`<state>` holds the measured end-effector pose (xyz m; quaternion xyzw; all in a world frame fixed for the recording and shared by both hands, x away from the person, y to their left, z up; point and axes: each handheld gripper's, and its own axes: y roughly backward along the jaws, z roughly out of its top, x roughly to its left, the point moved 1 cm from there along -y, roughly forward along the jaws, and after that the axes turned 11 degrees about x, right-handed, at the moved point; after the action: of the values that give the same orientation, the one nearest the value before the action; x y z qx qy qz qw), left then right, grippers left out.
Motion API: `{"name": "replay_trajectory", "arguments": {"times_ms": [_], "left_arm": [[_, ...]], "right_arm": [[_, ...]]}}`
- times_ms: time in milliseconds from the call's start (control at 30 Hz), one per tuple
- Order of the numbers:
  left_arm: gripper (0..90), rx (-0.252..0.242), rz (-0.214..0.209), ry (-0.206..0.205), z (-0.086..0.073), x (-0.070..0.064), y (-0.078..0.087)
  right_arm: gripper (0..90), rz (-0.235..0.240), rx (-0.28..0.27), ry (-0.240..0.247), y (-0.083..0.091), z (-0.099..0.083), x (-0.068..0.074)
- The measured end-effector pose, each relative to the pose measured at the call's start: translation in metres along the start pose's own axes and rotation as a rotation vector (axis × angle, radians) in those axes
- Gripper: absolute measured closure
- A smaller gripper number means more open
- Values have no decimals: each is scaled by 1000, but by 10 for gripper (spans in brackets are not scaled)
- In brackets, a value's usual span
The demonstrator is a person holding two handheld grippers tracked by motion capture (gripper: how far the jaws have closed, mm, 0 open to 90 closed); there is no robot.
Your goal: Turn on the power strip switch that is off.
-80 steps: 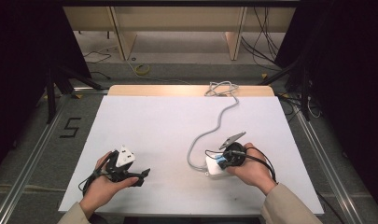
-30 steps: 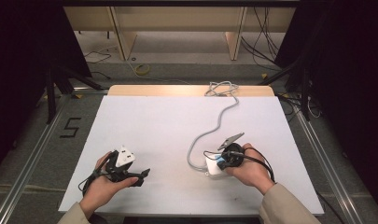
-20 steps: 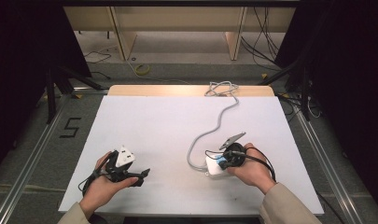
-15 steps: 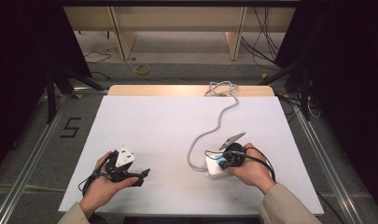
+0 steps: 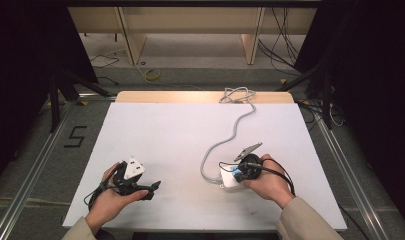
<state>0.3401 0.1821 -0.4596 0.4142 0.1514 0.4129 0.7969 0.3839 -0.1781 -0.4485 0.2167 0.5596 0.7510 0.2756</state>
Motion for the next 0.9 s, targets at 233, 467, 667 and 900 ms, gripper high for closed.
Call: {"name": "replay_trajectory", "arguments": {"times_ms": [233,467,667,900], "left_arm": [[160,1,0,0,0,0,0],[160,3,-2,-3,0,0,0],[160,5,-3,-5,0,0,0],[159,5,-1,-5,0,0,0]], "right_arm": [[900,12,-4,-4,0,-1,-1],[900,14,-17,-1,0,-2,-2],[900,11,-34,7,0,-4,-1],[900,7,-49,14,1,-6,-1]]}}
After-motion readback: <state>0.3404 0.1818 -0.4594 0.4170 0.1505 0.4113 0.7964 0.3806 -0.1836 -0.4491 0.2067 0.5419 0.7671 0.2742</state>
